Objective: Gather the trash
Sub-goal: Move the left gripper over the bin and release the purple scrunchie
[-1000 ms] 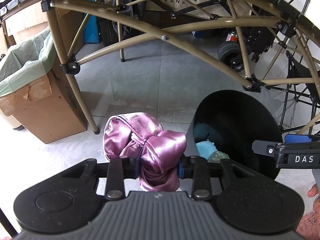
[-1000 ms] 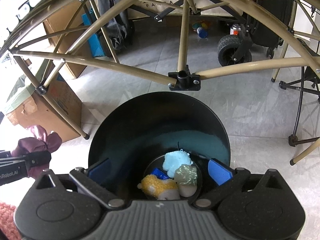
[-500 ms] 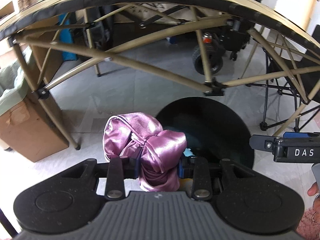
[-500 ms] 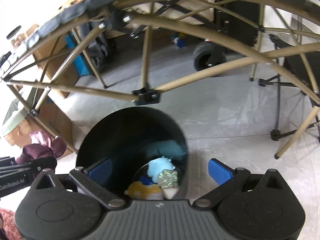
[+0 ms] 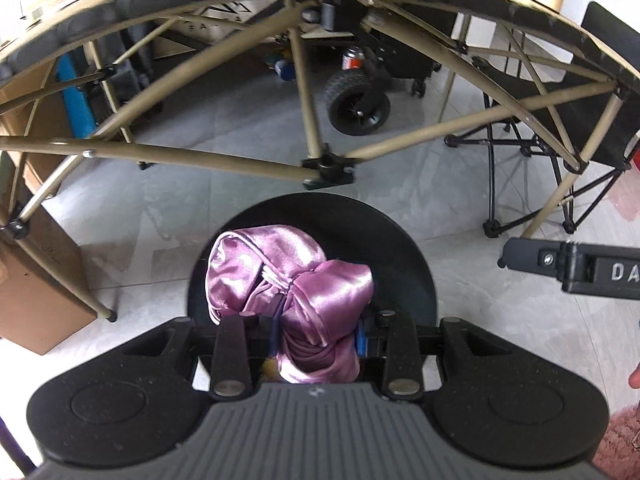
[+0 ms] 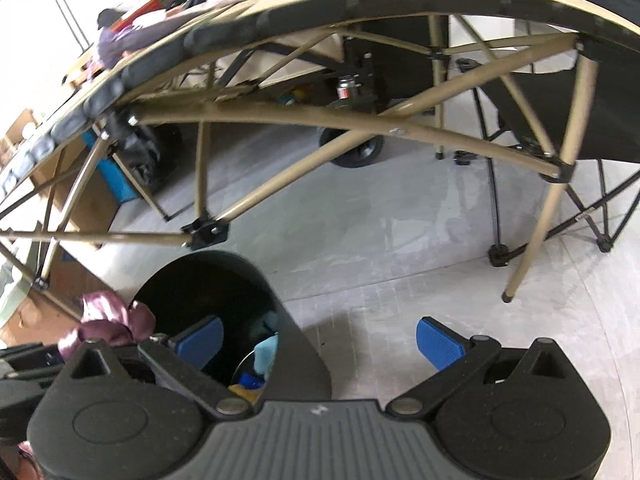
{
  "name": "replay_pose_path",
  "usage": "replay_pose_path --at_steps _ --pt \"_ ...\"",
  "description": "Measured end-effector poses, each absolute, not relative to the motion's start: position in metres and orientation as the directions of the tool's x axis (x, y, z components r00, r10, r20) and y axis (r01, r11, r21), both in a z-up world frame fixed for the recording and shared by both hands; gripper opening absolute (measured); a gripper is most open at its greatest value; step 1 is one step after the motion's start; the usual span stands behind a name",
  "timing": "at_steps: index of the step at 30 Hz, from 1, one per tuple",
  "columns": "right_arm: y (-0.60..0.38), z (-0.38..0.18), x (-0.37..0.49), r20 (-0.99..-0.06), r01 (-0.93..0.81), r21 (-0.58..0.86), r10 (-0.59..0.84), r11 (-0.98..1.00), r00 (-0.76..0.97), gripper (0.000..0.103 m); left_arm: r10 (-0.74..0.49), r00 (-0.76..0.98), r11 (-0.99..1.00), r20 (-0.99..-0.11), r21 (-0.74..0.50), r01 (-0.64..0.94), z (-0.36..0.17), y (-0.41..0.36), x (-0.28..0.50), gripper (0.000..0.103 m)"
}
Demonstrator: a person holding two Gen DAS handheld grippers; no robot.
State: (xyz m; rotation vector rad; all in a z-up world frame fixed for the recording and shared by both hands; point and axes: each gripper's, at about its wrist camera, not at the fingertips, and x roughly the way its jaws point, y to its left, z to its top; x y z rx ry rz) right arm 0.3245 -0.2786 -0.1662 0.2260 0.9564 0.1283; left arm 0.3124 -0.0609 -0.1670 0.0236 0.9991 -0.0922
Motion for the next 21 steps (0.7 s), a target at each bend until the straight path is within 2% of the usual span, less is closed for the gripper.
replay_pose_path --at_steps 21 --pt "-0.303 -0.171 0.325 -0.795 0.067 0.245 0.161 0.967 0.585 0.103 -0.058 0.388 0.998 -0.92 -0.06 0.006 -0.206 -0.098 0.349 0.033"
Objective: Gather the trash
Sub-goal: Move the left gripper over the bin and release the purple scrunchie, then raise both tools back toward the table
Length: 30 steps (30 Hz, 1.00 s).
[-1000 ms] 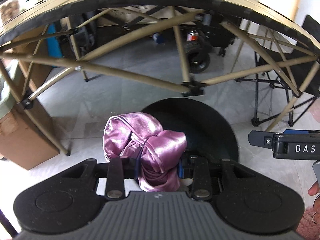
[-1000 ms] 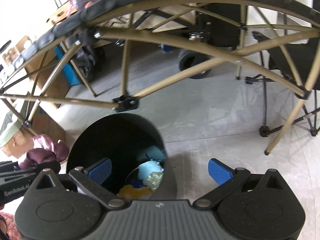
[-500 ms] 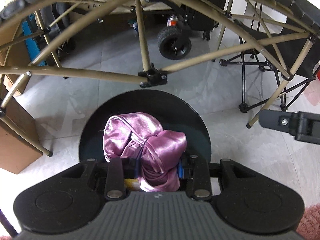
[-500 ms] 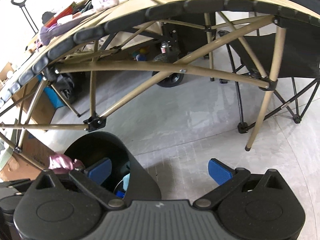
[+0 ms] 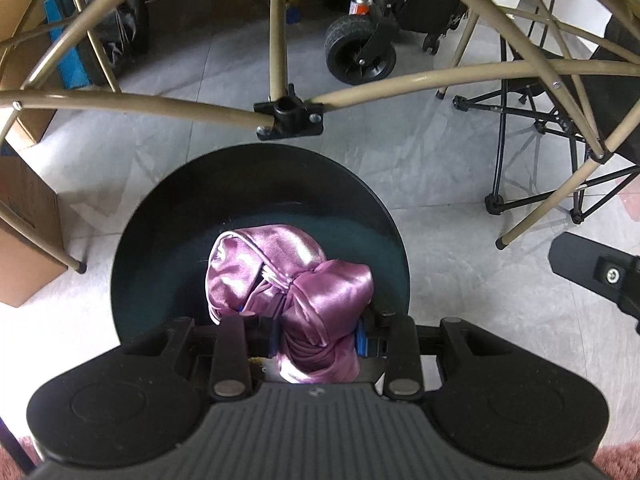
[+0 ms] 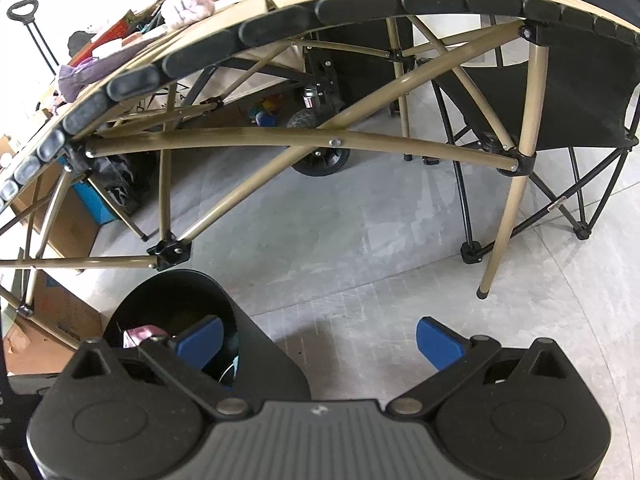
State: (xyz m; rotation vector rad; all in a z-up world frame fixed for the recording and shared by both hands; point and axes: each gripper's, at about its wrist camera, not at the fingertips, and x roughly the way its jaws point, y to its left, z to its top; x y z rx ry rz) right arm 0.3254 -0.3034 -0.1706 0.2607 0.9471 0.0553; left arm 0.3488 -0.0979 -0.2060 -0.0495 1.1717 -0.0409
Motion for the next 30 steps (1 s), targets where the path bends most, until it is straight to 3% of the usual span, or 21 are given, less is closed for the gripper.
replay_pose_path --at_steps 18,22,25,27,29,30 --pt "-0.307 -0.175 0.326 -0.801 0.086 0.238 0.146 0.967 0.581 0.103 0.007 0.303 0.997 -0.953 -0.019 -0.081 -0.239 -0.104 0.363 0.034" --pt "-0.307 -0.175 0.326 -0.8 0.086 0.238 0.146 0.967 0.582 0.103 0.011 0.303 0.997 -0.953 -0.014 -0.081 -0.237 -0.106 0.364 0.038" --pt "-0.307 -0.175 0.326 -0.801 0.088 0.238 0.144 0.967 0.581 0.103 0.013 0.316 0.996 -0.949 -0.014 -0.084 -0.234 -0.105 0.363 0.054" --pt "-0.307 -0.175 0.326 -0.801 0.089 0.238 0.144 0.967 0.581 0.103 0.014 0.328 0.996 -0.944 -0.016 -0.09 -0.231 -0.105 0.361 0.086" --pt "-0.307 -0.174 0.326 -0.801 0.09 0.237 0.142 0.967 0.581 0.103 0.027 0.345 0.995 -0.938 -0.008 -0.1 -0.227 -0.104 0.36 0.103" --pt "-0.308 -0.174 0.326 -0.801 0.089 0.237 0.143 0.967 0.581 0.103 0.034 0.354 0.995 -0.935 -0.002 -0.102 -0.226 -0.104 0.359 0.103"
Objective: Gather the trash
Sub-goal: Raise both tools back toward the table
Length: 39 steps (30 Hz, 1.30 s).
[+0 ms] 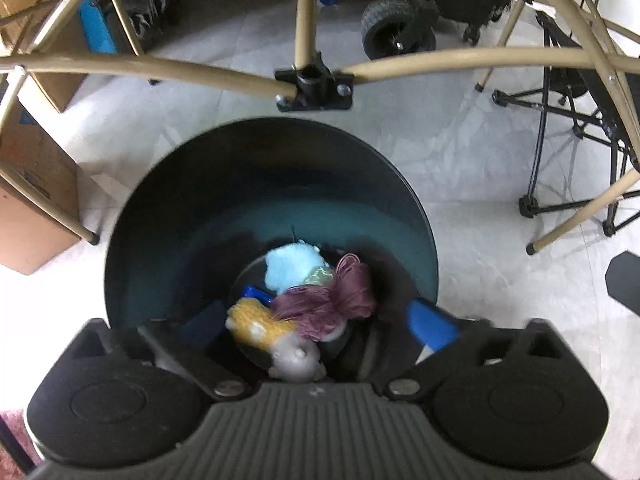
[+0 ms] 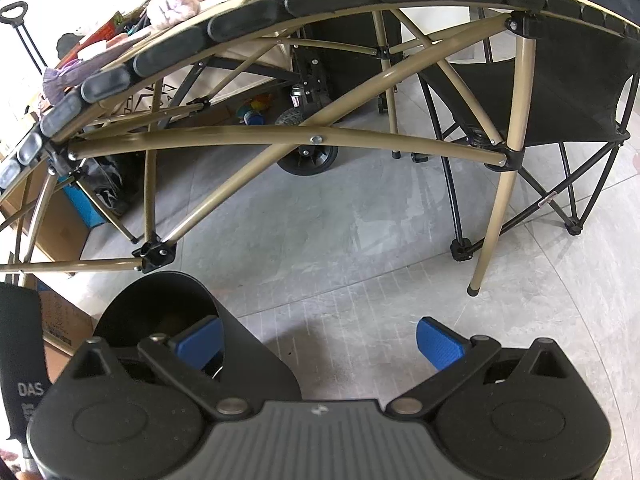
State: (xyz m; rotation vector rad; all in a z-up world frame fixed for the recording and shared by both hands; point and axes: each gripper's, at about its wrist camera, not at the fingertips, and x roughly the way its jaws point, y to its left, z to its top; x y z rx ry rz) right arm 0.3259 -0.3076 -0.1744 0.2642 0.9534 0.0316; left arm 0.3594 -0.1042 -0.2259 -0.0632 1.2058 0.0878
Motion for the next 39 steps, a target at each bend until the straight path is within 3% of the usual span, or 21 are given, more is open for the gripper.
replay_pose_path --at_steps 17,39 --pt "-0.308 -0.166 0.324 -0.796 0.088 0.242 0.146 0.966 0.587 0.103 0.028 0.392 0.997 -0.919 -0.005 -0.082 -0.208 -0.1 0.353 0.103" --pt "-0.286 -0.047 0.289 -0.699 -0.058 0.225 0.203 0.973 0.686 0.103 0.003 0.585 0.999 -0.811 -0.028 -0.045 -0.07 -0.045 0.294 0.103"
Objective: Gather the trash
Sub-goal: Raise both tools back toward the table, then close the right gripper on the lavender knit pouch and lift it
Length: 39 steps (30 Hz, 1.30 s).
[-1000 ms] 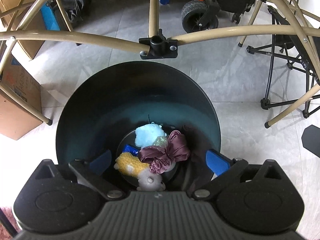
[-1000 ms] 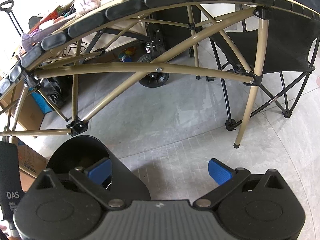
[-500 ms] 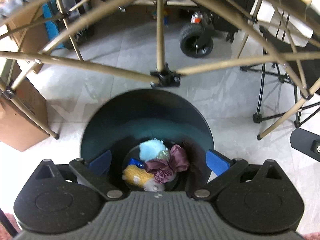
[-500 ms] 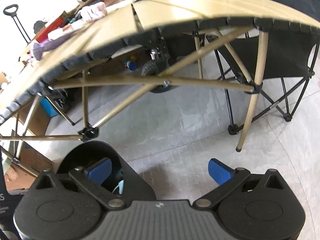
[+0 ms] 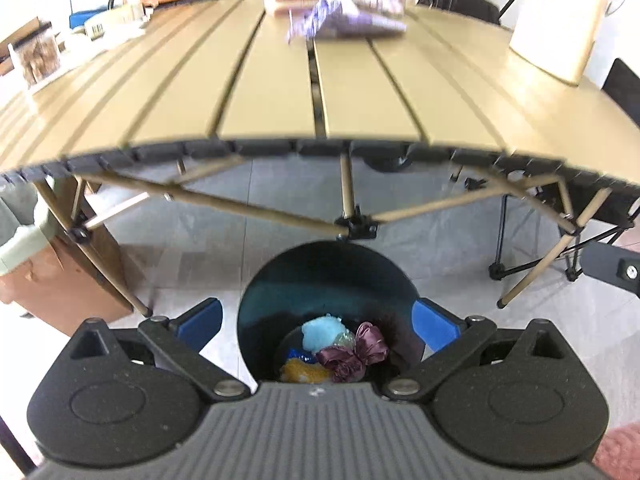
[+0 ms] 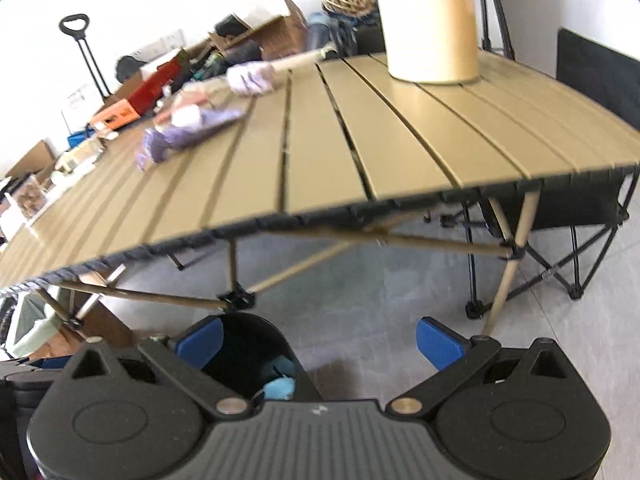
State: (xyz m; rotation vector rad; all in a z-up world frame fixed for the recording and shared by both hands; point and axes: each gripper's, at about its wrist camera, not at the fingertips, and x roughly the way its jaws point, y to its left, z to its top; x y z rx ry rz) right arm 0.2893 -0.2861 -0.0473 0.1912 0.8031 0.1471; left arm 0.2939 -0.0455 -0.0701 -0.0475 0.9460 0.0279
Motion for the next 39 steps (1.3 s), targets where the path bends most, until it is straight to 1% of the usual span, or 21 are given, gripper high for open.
replay_pose_path --at_steps 7,11,22,28,39 --pt "-0.263 0.004 0.281 -0.638 -0.152 0.202 0.248 0.967 0.729 0.103 -0.033 0.66 0.999 -0.75 -0.04 0.005 -0.021 -0.03 0.27 0.103" --pt "-0.248 0.027 0.281 -0.611 -0.19 0.176 0.259 0.966 0.748 0.103 -0.034 0.701 0.999 -0.713 -0.026 0.022 0.004 -0.02 0.263 0.103" --pt "-0.209 0.071 0.313 -0.557 -0.249 0.134 0.281 0.959 0.782 0.103 -0.002 0.787 0.999 -0.617 -0.041 -0.03 0.054 0.032 0.269 0.103" --pt "-0.179 0.075 0.348 -0.549 -0.284 0.125 0.305 0.951 0.778 0.103 0.028 0.802 0.998 -0.597 -0.035 -0.06 0.06 0.056 0.288 0.103" --pt "-0.141 0.051 0.434 -0.583 -0.287 0.135 0.31 0.949 0.751 0.103 0.045 0.783 0.995 -0.62 -0.042 -0.091 0.042 0.076 0.345 0.103"
